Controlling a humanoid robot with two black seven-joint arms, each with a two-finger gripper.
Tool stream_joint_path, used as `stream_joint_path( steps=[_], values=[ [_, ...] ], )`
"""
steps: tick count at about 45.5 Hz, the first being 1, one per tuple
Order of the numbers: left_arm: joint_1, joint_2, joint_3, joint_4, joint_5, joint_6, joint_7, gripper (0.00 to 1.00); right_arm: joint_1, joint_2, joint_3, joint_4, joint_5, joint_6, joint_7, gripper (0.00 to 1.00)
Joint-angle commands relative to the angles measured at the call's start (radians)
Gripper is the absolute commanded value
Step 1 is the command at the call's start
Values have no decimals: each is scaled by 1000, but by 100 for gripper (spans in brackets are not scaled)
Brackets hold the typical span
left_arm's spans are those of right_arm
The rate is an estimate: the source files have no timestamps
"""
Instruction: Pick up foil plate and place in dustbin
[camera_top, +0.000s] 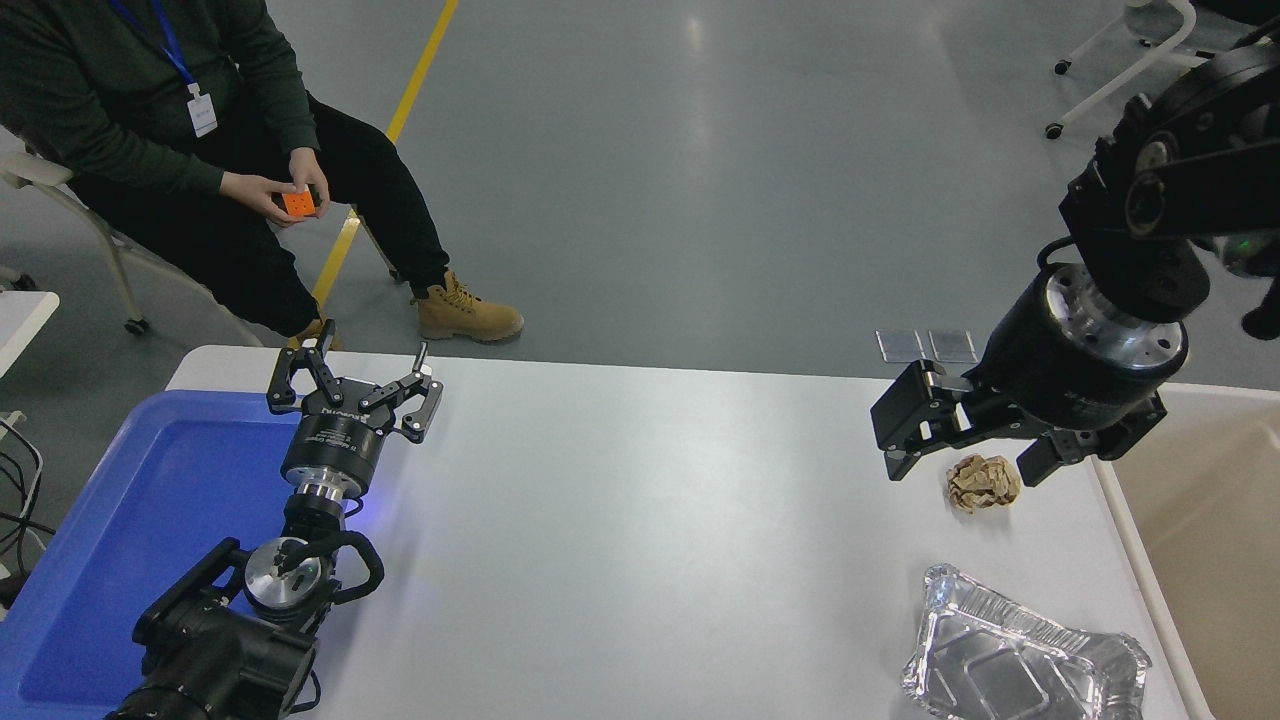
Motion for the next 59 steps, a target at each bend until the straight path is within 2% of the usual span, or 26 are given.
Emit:
stream_joint_path(
  steps=[1, 19, 30, 37, 59],
  values=[
    [0, -1, -2, 0, 3, 0, -1, 99, 1, 6, 1, -1, 0, -1, 0, 100],
    [0, 1, 0, 0, -2, 0, 0, 99, -2, -1, -5, -11, -23, -13, 2, 100],
    [0, 1, 0, 0, -2, 0, 0, 99, -54, -77, -51, -16, -123, -50, 0, 100],
    [0, 1, 0, 0, 0, 1, 0, 99, -122, -203, -99, -21, -250, -74, 0, 100],
    [0, 1, 1, 0, 0, 0, 0, 99, -396, -763, -139, -129, -689, -165, -3, 100]
  ],
)
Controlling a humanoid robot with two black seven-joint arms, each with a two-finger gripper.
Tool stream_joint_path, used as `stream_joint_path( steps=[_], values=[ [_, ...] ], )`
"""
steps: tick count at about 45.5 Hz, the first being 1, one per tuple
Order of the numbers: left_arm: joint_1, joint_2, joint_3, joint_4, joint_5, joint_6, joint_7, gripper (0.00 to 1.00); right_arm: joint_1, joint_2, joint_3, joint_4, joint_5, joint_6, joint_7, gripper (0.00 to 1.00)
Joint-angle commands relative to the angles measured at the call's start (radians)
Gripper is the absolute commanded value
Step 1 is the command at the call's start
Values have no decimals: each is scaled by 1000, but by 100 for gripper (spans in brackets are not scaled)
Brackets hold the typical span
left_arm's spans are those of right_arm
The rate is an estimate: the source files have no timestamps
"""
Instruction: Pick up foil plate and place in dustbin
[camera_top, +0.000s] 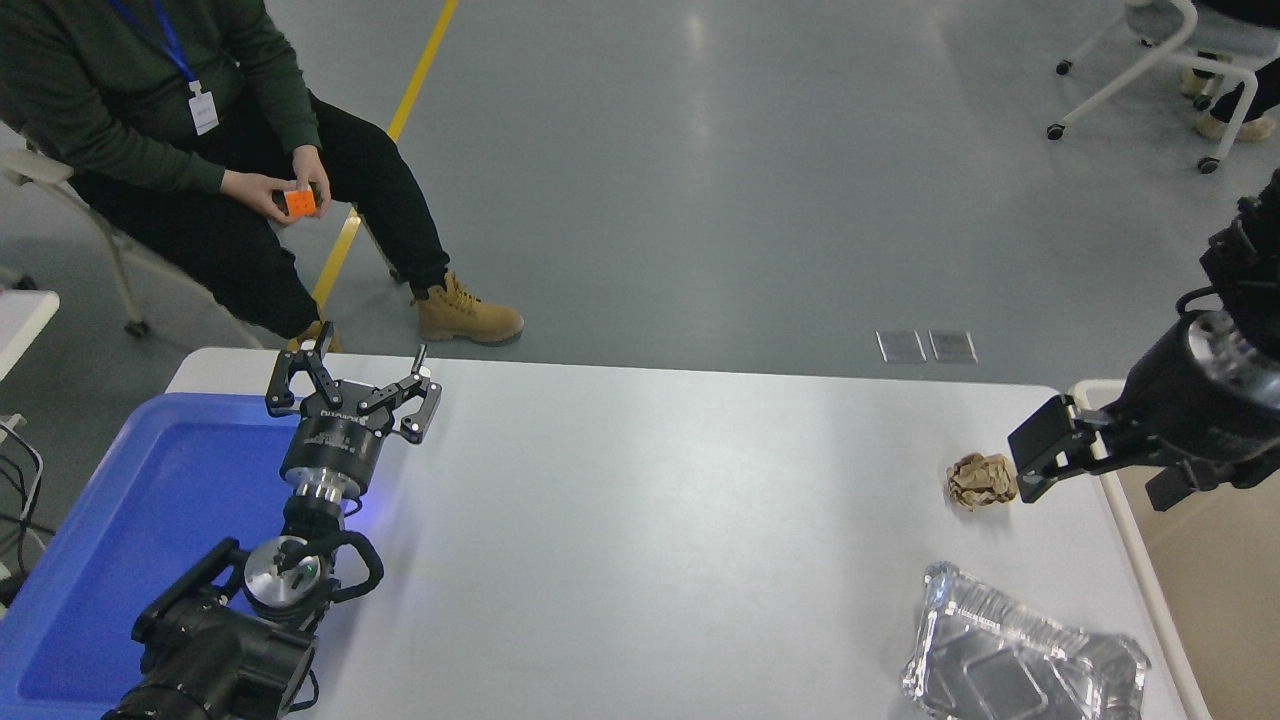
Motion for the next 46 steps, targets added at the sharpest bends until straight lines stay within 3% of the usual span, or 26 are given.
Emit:
stream_joint_path(
  steps=[1, 12, 34, 46],
  values=[
    [0, 0, 0, 0, 0, 0, 0, 99, -151, -279, -3, -65, -226, -43, -4, 100],
    [0, 0, 0, 0, 0, 0, 0, 99, -306, -371, 73, -82, -264, -140, -9, 100],
    [0, 0, 0, 0, 0, 0, 0, 99, -677, -348, 355, -133, -249, -325, -9, 100],
    [0, 0, 0, 0, 0, 0, 0, 99, -843, -299, 389, -194, -249, -471, -9, 100]
  ],
)
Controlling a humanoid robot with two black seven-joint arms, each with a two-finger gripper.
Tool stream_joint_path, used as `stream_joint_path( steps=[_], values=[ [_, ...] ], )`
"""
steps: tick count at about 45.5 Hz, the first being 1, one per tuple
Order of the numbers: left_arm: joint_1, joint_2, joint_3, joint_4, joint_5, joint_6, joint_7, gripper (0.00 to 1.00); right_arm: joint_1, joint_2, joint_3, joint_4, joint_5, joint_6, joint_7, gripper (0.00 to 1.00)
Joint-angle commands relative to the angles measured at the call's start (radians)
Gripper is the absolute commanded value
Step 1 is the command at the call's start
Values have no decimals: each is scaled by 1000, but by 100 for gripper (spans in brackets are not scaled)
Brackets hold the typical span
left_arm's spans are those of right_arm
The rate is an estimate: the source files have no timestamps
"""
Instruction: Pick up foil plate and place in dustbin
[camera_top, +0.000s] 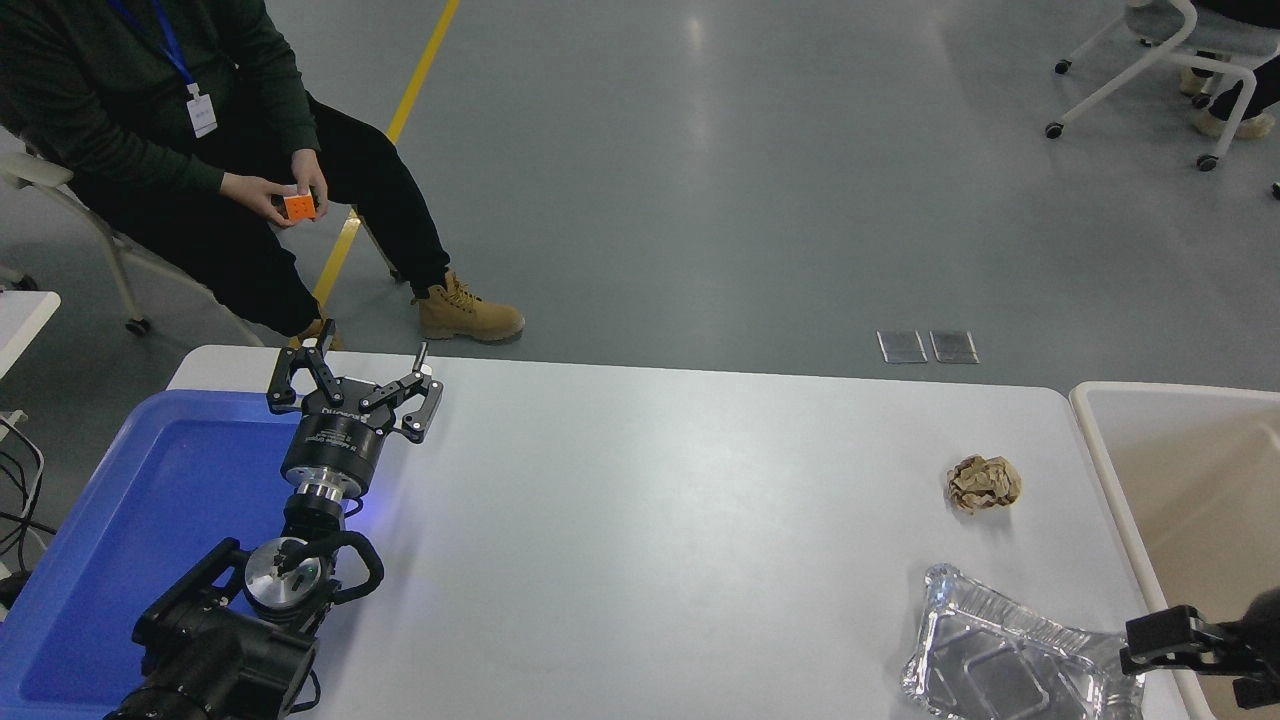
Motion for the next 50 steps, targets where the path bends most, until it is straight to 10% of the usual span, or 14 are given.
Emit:
stream_joint_path(
  steps=[1, 36, 50],
  values=[
    [0, 0, 0, 0, 0, 0, 0, 99, -169, 44, 65, -51, 1, -125, 0, 100],
    [0, 0, 0, 0, 0, 0, 0, 99, -447, 164, 188, -185, 34, -343, 0, 100],
    [0, 0, 0, 0, 0, 0, 0, 99, -480, 198, 187, -211, 42, -361, 3, 59]
  ],
)
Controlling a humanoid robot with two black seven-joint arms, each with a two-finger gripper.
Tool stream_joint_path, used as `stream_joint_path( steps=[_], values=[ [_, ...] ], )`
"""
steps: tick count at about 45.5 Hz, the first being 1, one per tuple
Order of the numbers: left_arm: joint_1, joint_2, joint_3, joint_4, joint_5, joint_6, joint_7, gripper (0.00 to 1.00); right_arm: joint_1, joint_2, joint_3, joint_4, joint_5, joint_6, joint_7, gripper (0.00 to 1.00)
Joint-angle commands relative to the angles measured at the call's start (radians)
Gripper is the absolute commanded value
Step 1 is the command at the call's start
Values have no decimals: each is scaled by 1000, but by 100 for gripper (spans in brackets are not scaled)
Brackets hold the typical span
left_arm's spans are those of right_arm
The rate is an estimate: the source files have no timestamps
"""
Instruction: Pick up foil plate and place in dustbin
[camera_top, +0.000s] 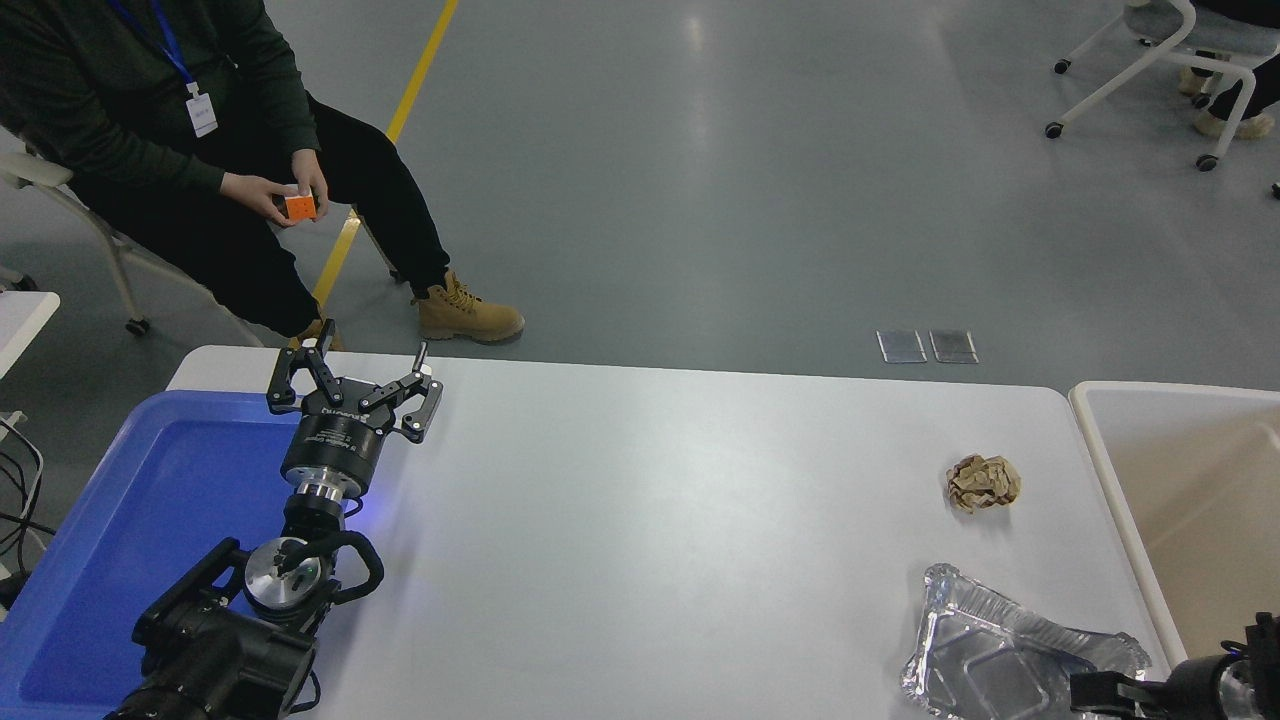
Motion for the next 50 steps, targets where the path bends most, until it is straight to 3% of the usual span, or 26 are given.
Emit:
stream_joint_path(
  steps=[1, 7, 14, 18, 21, 40, 50],
  values=[
    [0, 0, 0, 0, 0, 0, 0, 99, -27, 19, 1, -22, 4, -20, 2, 58],
    [0, 0, 0, 0, 0, 0, 0, 99, -27, 19, 1, -24, 4, -40, 2, 54],
    [0, 0, 0, 0, 0, 0, 0, 99, -26, 19, 0, -24, 4, -49, 4, 39],
    [0, 0, 0, 0, 0, 0, 0, 99, -26, 17, -3, -24, 4, -55, 7, 22],
    [0, 0, 0, 0, 0, 0, 0, 99, -26, 17, -8, -24, 3, -55, 9, 0],
    [0, 0, 2, 0, 0, 0, 0, 99, -23, -2, -34, -22, 4, -87, 10, 0],
    [0, 0, 2, 0, 0, 0, 0, 99, 31, -93, -32, 39, -11, -70, 22, 0]
  ],
)
